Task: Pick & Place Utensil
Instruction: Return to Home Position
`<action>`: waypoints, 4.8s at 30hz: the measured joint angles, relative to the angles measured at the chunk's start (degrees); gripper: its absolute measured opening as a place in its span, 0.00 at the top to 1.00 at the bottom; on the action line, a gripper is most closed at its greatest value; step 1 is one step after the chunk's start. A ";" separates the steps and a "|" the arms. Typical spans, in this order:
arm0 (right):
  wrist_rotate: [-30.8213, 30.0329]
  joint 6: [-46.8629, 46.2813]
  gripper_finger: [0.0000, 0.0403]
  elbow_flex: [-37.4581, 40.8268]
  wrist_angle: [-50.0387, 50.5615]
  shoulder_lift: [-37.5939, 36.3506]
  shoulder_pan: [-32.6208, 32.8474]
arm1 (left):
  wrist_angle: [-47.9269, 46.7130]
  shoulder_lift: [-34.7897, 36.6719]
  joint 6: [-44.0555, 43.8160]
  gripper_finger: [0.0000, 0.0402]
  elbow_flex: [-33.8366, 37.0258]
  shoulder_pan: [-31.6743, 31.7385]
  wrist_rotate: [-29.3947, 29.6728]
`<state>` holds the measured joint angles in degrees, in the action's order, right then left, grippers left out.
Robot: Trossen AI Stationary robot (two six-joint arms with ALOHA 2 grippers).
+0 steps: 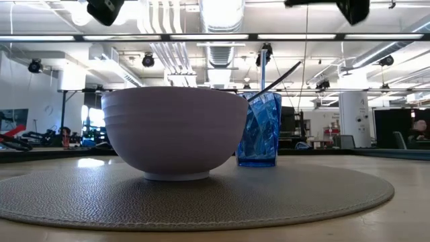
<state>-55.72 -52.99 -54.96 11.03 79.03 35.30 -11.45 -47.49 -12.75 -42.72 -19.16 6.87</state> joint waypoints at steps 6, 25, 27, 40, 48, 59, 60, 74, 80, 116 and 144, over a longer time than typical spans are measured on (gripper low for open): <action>0.08 17.37 0.76 0.00 0.08 -7.98 -0.83 | -3.93 4.79 4.29 0.79 0.01 2.93 -2.68; 20.77 60.81 0.98 3.34 -13.68 -25.04 -1.60 | 1.42 22.56 9.21 1.00 16.46 3.46 -2.88; 20.78 61.76 0.98 4.16 -14.59 -26.73 -2.21 | 1.82 25.32 9.23 1.00 19.00 3.45 -2.88; 20.65 57.63 0.98 14.90 -16.38 -38.72 -3.60 | 3.77 42.77 10.14 1.00 31.98 3.43 -2.87; 20.68 56.77 0.98 19.64 -17.09 -46.12 -3.61 | 8.38 47.41 9.88 1.00 37.75 3.43 -3.41; 21.14 57.75 0.98 29.46 -17.01 -57.40 -3.60 | 16.50 47.37 8.90 1.00 42.21 3.46 -4.75; 21.18 57.49 0.98 30.85 -17.15 -58.62 -3.60 | 16.71 47.37 9.11 1.00 42.22 3.46 -4.87; 22.75 58.08 0.98 49.86 -30.99 -72.49 -3.87 | 16.97 47.26 9.61 1.00 42.27 3.46 -4.31; 22.72 57.95 0.98 54.49 -33.91 -74.08 -5.99 | 16.69 47.26 9.48 1.00 42.29 3.46 -4.25; 22.60 61.67 0.98 54.45 -27.44 -73.95 -18.59 | 16.49 47.26 9.29 1.00 42.27 3.46 -4.23; 22.67 61.92 0.98 54.42 -27.46 -73.95 -18.59 | 16.49 47.26 9.29 1.00 42.27 3.44 -4.25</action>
<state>-33.06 8.93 -0.54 -16.43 5.08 16.71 5.04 -0.23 -3.46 -0.45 -15.72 2.61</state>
